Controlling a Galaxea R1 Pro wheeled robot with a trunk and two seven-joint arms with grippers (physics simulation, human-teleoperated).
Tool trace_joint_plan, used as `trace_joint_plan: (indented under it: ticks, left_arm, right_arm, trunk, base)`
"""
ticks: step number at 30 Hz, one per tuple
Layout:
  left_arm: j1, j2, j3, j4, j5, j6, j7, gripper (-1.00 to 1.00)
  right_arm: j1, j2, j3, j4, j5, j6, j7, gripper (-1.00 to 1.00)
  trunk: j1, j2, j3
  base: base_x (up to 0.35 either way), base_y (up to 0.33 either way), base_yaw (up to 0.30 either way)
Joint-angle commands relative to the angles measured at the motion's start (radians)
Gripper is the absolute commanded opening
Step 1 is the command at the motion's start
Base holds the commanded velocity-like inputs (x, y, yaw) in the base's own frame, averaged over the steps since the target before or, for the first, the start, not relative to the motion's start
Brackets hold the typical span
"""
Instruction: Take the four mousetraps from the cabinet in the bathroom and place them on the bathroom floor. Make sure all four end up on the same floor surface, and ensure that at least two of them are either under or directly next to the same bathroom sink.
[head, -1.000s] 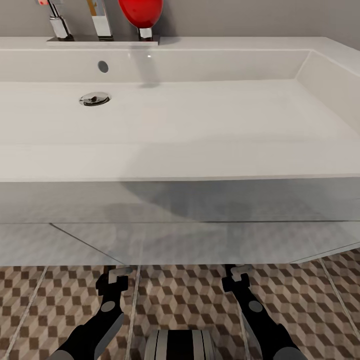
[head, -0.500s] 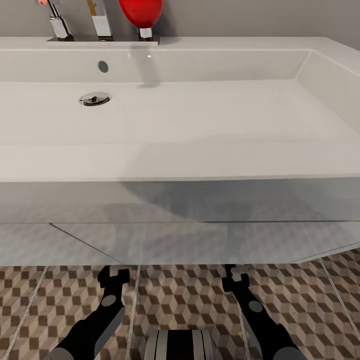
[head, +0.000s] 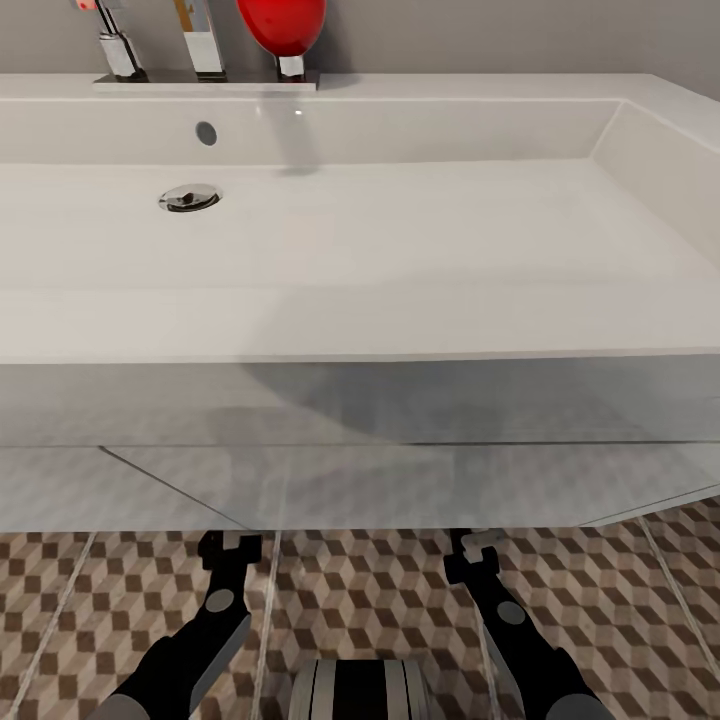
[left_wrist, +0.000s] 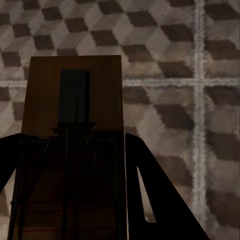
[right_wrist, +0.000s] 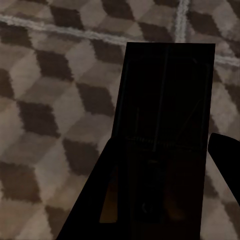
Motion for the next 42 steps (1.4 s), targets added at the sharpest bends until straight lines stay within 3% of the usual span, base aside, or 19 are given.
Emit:
trace_joint_plan:
  ticks: [1,42]
  left_arm:
    - [-0.001,0.001,-0.005,0.0,0.005,-0.005,0.011,-1.0]
    - [-0.001,-0.003,-0.009,-0.001,0.005,-0.007,0.018,-1.0]
  right_arm:
    - [0.0,0.001,-0.006,0.0,0.008,-0.004,0.004,-1.0]
    - [0.0,0.001,-0.006,-0.041,0.005,-0.005,-0.008,-1.0]
  trunk:
    - [0.0,0.0,-0.001]
    - [0.0,0.0,-0.001]
  base:
    - [0.0,0.0,0.0]
    - [0.0,0.0,0.0]
